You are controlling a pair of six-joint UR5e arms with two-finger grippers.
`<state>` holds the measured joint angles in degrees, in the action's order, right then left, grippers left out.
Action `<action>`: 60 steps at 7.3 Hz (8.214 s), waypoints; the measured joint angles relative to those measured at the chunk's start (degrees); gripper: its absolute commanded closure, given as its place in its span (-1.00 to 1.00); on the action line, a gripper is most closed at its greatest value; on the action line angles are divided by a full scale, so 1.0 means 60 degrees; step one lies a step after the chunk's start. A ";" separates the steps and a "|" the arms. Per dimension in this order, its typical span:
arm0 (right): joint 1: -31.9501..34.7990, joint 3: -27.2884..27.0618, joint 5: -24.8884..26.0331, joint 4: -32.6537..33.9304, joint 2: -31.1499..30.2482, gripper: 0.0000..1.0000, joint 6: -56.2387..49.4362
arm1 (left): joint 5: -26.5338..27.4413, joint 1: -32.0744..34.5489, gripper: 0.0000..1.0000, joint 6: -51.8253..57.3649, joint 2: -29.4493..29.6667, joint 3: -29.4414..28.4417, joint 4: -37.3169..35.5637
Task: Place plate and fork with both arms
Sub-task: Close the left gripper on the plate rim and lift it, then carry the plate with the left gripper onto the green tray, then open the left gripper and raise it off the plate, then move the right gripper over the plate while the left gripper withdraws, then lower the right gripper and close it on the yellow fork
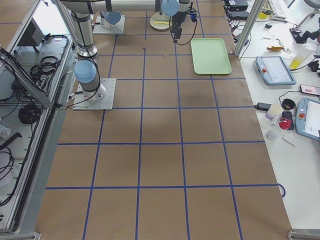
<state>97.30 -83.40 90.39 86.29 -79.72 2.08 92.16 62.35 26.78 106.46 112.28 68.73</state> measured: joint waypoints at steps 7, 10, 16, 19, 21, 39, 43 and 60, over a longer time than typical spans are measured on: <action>-0.0034 0.0097 0.0098 -0.0072 0.0000 -1.00 -0.0165 | -0.1978 0.0339 1.00 -0.0901 0.0173 -0.1699 0.2095; -0.0101 0.0096 0.0114 -0.0163 -0.0044 -1.00 -0.0234 | -0.3689 0.1717 1.00 -0.3664 0.0491 -0.2612 0.2074; -0.0131 0.0133 0.0116 -0.0359 -0.0106 -1.00 -0.0390 | -0.4892 0.3557 1.00 -0.5860 0.3148 -0.5566 0.0260; -0.0145 0.0138 0.0092 -0.0357 -0.0116 -1.00 -0.0375 | -0.4345 0.4347 1.00 -0.6986 0.4669 -0.7583 0.0264; -0.0136 0.0115 0.0106 -0.0371 -0.0117 -1.00 -0.0375 | -0.4231 0.4852 1.00 -0.7785 0.5034 -0.7962 0.0290; -0.0013 0.0616 -0.0451 0.3130 0.2219 -0.93 -0.0179 | -0.0187 0.4423 -1.00 -0.5113 0.1770 -0.5194 0.1086; 0.0291 0.1454 -0.1106 0.4070 0.3694 -0.49 0.0176 | 0.0733 0.3951 -1.00 -0.4379 0.0209 -0.4479 0.2930; 0.0548 0.4081 -0.1441 0.5207 0.6964 0.00 0.0837 | 0.0726 0.3716 -1.00 -0.4328 -0.0385 -0.3119 0.2438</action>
<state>100.59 -58.91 81.74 117.53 -37.93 7.10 96.52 84.64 0.81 104.15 93.56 83.35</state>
